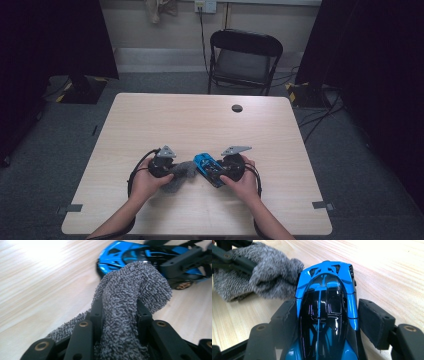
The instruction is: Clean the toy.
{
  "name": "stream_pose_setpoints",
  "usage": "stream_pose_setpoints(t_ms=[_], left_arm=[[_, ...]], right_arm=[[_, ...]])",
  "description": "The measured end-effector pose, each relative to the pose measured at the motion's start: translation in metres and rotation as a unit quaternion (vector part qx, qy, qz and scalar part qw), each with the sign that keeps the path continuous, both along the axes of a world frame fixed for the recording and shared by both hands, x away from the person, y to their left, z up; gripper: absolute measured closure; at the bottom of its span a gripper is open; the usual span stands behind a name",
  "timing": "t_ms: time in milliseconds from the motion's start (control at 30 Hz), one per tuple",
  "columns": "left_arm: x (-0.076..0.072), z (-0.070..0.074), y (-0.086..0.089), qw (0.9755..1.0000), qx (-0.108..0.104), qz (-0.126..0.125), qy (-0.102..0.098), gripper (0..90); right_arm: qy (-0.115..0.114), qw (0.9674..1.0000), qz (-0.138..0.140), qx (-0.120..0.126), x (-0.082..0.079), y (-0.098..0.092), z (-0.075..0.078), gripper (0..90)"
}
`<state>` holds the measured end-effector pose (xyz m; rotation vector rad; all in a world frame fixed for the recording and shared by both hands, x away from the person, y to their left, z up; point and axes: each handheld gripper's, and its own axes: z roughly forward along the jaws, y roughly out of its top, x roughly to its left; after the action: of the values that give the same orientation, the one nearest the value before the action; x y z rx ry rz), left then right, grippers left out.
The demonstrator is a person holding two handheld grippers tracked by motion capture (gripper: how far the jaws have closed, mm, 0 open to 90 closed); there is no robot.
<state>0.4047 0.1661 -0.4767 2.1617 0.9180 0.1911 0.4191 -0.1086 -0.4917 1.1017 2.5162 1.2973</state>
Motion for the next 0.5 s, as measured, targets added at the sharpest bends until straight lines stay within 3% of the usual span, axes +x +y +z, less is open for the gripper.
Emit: stream_pose_setpoints(t_ms=[133,233,267,500], left_arm=[[0.0,0.001,0.005,1.0,0.0,0.005,-0.002,67.0],[-0.006,0.004,0.003,1.0,-0.002,-0.006,0.0,67.0],[-0.012,0.007,0.0,0.9997,-0.005,-0.023,-0.001,67.0],[-0.032,0.008,-0.02,0.9977,-0.019,-0.065,0.006,66.7]], right_arm=[[-0.001,1.0,-0.001,0.001,0.0,0.0,0.0,33.0],[0.0,1.0,-0.002,0.003,-0.001,0.0,-0.001,32.8],[0.002,1.0,-0.002,0.005,0.0,-0.001,-0.001,32.6],[0.008,1.0,-0.004,0.001,0.001,0.0,0.0,32.1]])
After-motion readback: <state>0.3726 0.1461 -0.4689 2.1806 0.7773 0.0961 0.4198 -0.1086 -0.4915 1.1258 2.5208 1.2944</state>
